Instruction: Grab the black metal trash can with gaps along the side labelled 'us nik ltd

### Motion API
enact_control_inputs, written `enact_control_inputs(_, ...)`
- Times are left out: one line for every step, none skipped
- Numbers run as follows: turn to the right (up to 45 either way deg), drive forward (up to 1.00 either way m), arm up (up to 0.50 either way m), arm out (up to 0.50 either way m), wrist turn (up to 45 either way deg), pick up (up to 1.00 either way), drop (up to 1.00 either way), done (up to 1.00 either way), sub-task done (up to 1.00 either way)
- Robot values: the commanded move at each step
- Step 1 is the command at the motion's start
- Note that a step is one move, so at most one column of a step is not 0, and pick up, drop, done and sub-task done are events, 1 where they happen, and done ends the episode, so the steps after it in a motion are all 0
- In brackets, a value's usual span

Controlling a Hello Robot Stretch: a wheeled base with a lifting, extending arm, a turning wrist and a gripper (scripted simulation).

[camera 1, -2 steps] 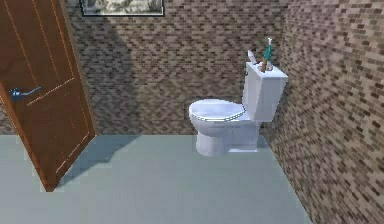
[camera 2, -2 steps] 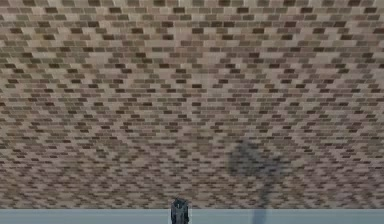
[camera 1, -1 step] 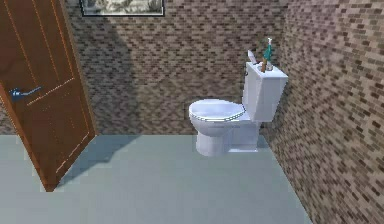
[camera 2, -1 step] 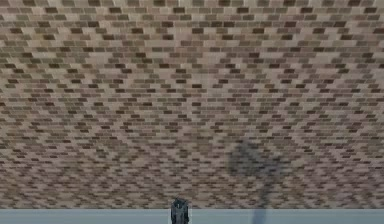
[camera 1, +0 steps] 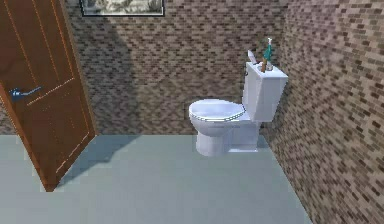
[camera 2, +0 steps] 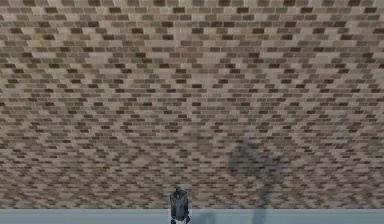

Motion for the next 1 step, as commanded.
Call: enact_control_inputs(0.0, 0.0, 0.0, 0.0, 0.0, 0.0, 0.0, 1.0, 0.0)
